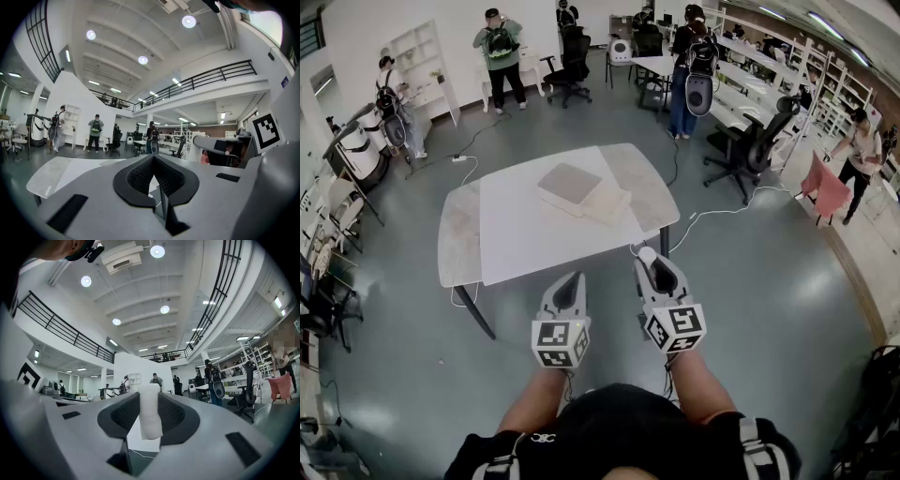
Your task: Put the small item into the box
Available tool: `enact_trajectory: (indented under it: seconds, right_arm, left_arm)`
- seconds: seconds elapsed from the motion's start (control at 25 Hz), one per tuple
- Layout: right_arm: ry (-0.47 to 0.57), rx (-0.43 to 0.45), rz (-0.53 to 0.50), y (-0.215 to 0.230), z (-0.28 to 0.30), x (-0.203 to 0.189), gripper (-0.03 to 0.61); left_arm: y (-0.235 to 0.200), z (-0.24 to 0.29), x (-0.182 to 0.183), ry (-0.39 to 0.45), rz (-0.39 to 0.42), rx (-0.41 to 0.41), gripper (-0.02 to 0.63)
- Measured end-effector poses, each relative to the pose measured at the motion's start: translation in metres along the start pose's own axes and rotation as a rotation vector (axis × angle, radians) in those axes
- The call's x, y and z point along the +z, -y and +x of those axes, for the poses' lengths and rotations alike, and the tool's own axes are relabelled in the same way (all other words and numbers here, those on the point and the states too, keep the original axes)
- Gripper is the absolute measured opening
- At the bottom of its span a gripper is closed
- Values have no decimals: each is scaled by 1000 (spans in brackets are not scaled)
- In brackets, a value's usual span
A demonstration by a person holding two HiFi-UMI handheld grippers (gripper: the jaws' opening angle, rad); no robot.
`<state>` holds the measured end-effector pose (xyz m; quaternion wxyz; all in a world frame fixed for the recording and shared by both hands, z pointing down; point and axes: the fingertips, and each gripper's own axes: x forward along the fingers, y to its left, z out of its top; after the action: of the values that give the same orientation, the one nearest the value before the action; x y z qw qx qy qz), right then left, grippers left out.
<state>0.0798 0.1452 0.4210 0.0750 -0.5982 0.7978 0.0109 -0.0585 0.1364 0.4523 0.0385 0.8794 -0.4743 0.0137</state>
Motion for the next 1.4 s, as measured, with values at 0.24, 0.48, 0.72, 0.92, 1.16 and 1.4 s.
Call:
enact_trajectory:
  seconds: [0.24, 0.48, 0.72, 0.92, 1.16, 1.4]
  right_arm:
    - [2, 2, -14, -8, 6, 8, 117]
    - [11, 6, -7, -15, 12, 4, 117]
    - [17, -3, -13, -30, 26, 1, 118]
    - [23, -15, -29, -57, 41, -3, 118]
    - [30, -31, -40, -80, 40, 0, 117]
    - [37, -31, -67, -86, 58, 1, 118]
  left_arm:
    - [-5, 1, 11, 6, 3, -8, 5]
    - [-15, 0, 8, 9, 1, -12, 5]
    - [-35, -6, 11, 24, 6, -9, 5]
    - [-67, -18, 8, 29, 0, -9, 5]
    - [-87, -34, 7, 26, -16, -14, 5]
    - [-109, -29, 10, 39, -21, -9, 5]
